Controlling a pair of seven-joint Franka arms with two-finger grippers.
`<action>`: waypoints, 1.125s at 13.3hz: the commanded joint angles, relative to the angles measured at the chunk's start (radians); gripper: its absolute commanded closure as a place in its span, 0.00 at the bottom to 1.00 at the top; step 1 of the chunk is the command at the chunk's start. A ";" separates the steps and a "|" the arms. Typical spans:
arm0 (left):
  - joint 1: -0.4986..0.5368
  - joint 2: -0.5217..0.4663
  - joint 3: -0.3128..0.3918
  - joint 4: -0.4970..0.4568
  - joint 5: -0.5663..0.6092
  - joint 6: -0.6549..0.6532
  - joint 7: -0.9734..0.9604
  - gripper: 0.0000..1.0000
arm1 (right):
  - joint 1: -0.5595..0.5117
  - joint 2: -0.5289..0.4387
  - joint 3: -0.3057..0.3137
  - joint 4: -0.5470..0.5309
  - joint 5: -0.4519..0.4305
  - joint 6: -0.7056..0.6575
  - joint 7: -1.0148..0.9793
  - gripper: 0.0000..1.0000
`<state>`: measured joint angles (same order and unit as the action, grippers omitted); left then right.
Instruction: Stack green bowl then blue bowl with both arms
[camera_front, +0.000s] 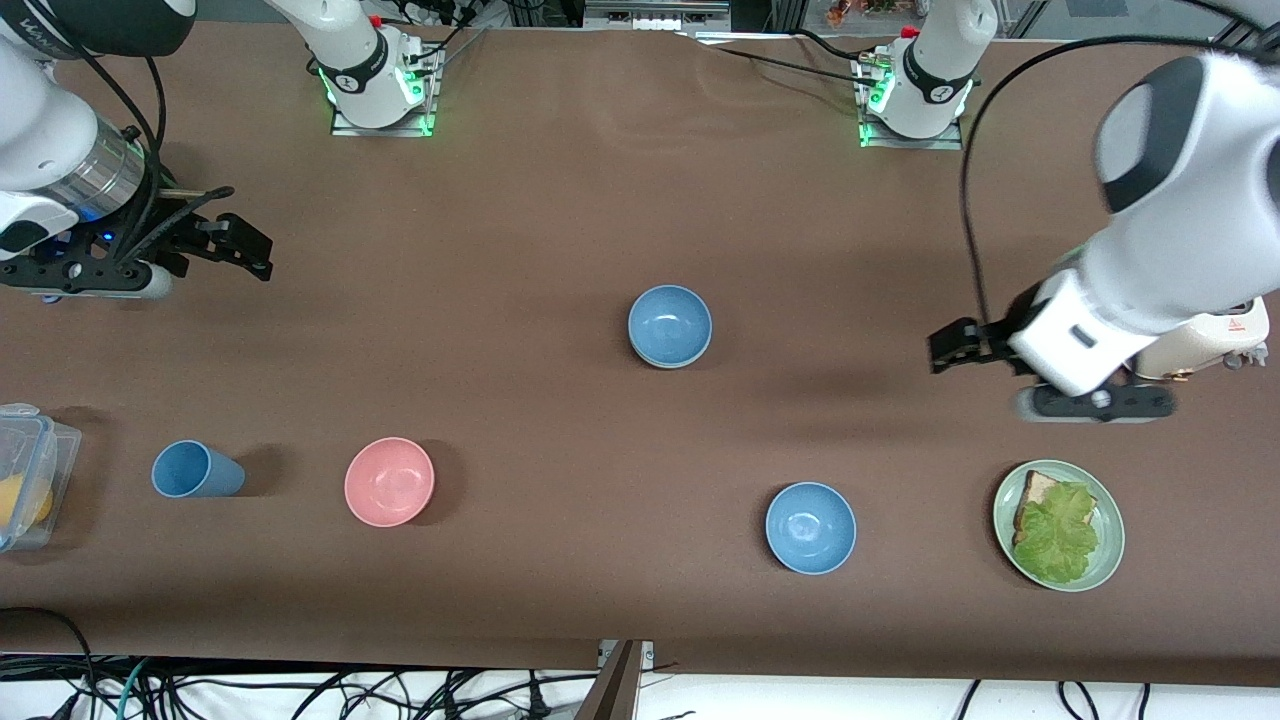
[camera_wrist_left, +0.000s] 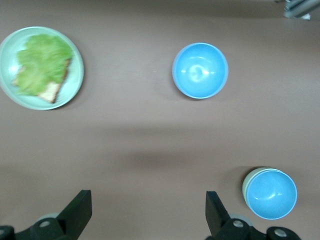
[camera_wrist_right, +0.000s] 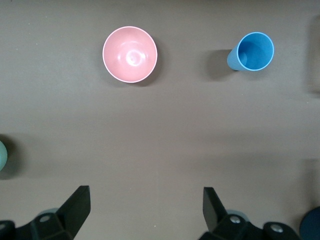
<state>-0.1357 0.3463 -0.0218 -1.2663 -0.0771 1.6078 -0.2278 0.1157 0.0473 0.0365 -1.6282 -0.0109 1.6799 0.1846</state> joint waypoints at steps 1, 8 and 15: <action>0.097 -0.121 -0.018 -0.152 -0.020 0.014 0.022 0.00 | -0.010 -0.018 0.006 -0.002 0.017 -0.012 -0.024 0.01; 0.168 -0.170 -0.007 -0.214 -0.004 0.009 0.033 0.00 | -0.010 -0.018 0.006 -0.002 0.016 -0.019 -0.024 0.01; 0.186 -0.170 -0.013 -0.226 0.000 0.000 0.094 0.00 | -0.010 -0.018 0.006 -0.002 0.016 -0.019 -0.024 0.01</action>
<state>0.0404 0.1952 -0.0235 -1.4722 -0.0783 1.6072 -0.1630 0.1157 0.0471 0.0367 -1.6282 -0.0100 1.6759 0.1797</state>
